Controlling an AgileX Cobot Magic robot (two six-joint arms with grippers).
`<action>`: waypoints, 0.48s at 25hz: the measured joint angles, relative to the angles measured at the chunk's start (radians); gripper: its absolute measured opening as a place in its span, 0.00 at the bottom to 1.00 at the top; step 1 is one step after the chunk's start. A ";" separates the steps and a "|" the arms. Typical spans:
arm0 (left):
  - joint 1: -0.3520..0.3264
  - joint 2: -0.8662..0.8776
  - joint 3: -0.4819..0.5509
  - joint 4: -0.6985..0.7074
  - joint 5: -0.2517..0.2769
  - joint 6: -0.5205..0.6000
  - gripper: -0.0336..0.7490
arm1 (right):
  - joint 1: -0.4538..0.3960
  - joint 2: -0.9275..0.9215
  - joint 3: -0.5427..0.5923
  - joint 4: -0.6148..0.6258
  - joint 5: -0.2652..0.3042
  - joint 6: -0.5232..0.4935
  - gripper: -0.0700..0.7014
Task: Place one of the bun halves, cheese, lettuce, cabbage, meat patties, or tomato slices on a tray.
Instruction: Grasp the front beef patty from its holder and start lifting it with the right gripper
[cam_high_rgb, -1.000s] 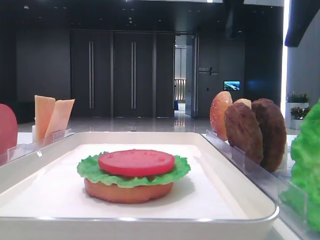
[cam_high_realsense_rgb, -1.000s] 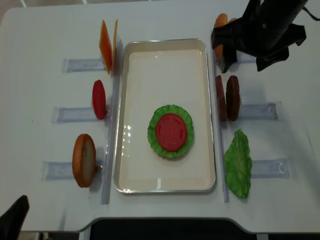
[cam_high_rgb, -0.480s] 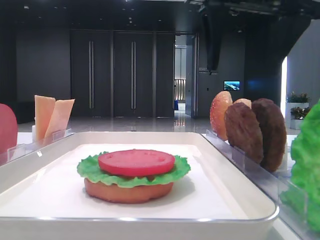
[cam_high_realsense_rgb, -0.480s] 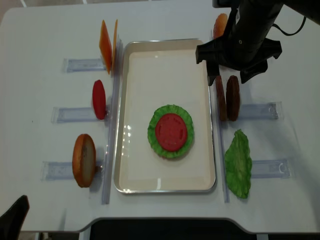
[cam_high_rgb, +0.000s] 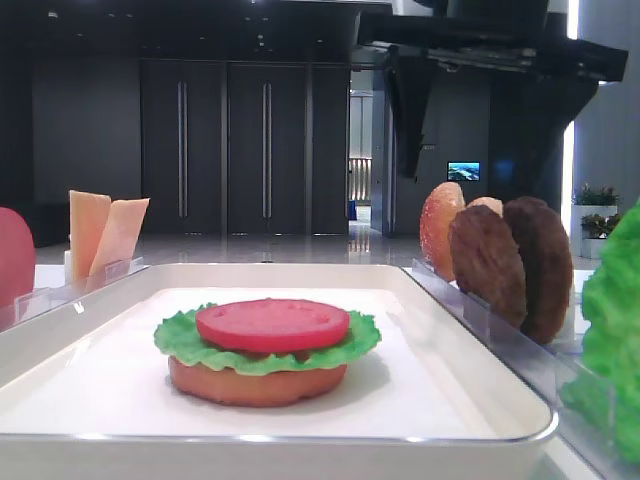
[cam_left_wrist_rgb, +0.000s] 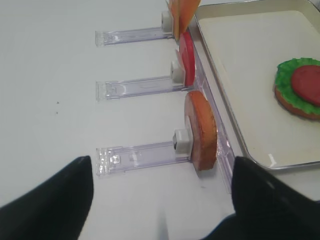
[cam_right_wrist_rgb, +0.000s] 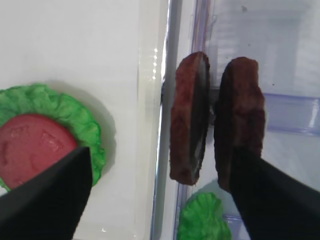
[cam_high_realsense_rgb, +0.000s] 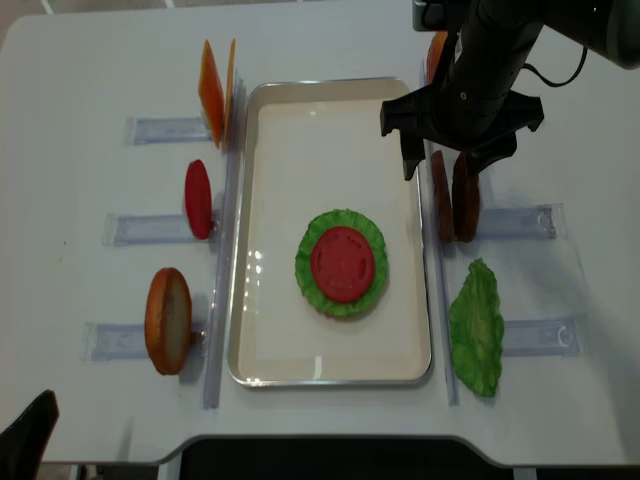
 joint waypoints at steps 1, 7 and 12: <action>0.000 0.000 0.000 0.000 0.000 0.000 0.89 | 0.000 0.003 0.000 0.000 -0.001 0.000 0.79; 0.000 0.000 0.000 0.000 0.000 0.000 0.89 | 0.002 0.005 0.000 0.000 -0.032 0.000 0.79; 0.000 0.000 0.000 0.000 0.000 0.000 0.89 | 0.002 0.005 0.000 0.001 -0.048 0.000 0.79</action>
